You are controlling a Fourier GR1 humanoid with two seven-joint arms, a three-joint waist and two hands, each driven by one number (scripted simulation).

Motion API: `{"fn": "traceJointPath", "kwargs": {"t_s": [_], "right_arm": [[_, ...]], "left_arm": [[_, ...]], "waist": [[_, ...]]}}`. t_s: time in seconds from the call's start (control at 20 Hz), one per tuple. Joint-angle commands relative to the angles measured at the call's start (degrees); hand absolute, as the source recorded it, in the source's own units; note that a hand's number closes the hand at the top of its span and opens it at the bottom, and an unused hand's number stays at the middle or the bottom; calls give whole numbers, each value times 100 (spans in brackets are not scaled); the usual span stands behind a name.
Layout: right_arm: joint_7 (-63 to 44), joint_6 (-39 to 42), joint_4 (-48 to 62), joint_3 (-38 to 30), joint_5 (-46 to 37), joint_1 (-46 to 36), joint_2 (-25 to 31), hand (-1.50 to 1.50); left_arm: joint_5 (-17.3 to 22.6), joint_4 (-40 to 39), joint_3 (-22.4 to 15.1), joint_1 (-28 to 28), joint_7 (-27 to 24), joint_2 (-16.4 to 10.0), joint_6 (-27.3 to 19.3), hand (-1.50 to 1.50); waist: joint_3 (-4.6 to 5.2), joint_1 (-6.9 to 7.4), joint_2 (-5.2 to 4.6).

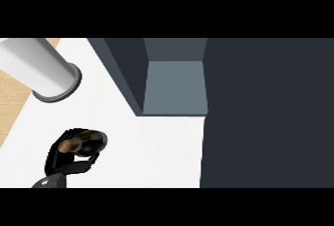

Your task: Pick up the wine, place it into the cabinet and close the cabinet

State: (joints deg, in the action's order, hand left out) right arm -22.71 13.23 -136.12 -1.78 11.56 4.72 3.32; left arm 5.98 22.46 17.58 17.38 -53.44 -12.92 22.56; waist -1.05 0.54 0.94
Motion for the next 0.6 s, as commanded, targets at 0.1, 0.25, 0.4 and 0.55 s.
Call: {"fn": "traceJointPath", "kwargs": {"t_s": [0.1,0.25,0.4,0.55], "right_arm": [[-108,41,-101,-78,149,8,83,-150],[-56,-110,73,26,-143,-63,-53,-150],[75,89,-123,-174,170,249,33,-150],[101,96,-15,-180,183,170,29,-150]], "left_arm": [[-205,263,-417,-1187,-672,703,223,150],[36,817,-443,-1121,-223,767,368,150],[135,1224,-579,-1435,-203,726,722,150],[363,2157,-727,-1586,315,950,536,150]], "waist": [[102,27,-67],[99,42,-67],[95,-18,-56],[89,25,-51]]}}
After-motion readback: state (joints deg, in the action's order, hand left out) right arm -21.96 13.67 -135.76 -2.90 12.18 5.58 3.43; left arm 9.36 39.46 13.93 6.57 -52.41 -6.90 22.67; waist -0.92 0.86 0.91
